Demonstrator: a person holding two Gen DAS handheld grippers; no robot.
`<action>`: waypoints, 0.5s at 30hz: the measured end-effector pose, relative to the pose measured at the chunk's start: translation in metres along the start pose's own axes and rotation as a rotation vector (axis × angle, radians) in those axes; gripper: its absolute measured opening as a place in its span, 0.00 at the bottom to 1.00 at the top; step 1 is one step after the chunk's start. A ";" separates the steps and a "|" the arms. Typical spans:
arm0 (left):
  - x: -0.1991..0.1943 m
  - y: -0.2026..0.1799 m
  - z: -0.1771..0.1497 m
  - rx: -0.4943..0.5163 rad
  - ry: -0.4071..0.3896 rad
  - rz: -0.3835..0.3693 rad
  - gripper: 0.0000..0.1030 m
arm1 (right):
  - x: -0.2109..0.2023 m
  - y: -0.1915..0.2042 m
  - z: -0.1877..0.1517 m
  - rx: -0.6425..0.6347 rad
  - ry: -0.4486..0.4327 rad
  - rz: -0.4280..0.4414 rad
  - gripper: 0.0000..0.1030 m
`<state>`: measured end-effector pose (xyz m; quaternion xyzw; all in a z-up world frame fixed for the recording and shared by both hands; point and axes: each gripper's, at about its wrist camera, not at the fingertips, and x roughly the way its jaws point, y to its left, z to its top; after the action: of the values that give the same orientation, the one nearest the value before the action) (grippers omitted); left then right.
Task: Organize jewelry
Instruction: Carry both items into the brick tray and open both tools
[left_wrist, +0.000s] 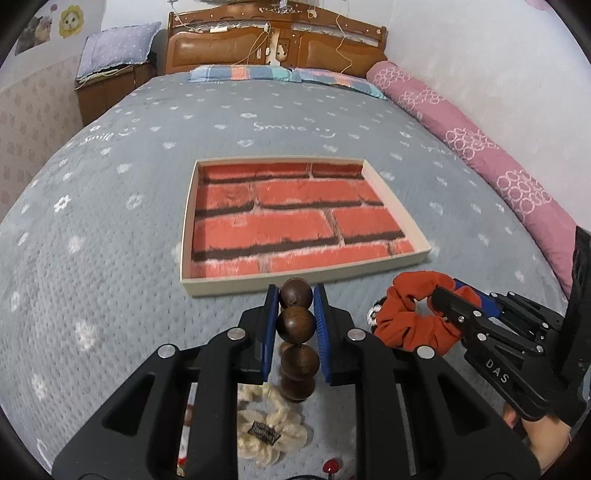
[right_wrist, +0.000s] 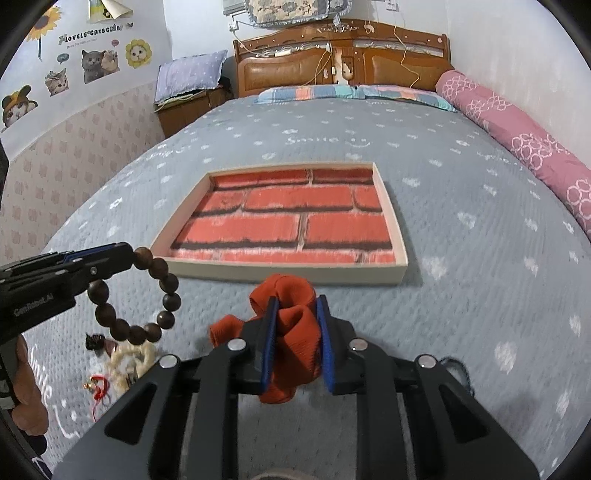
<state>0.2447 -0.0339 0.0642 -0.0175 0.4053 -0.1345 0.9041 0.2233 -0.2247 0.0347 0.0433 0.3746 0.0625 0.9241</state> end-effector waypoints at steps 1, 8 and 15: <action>-0.001 0.000 0.005 0.004 -0.006 0.002 0.18 | 0.001 -0.001 0.004 0.000 -0.004 -0.002 0.20; 0.011 0.004 0.040 0.002 -0.023 0.008 0.17 | 0.016 -0.014 0.042 0.017 -0.030 -0.016 0.20; 0.050 0.008 0.084 0.016 -0.030 0.044 0.18 | 0.054 -0.025 0.087 0.007 -0.047 -0.041 0.20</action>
<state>0.3402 -0.0461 0.0831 -0.0033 0.3910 -0.1178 0.9128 0.3250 -0.2448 0.0566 0.0403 0.3539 0.0414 0.9335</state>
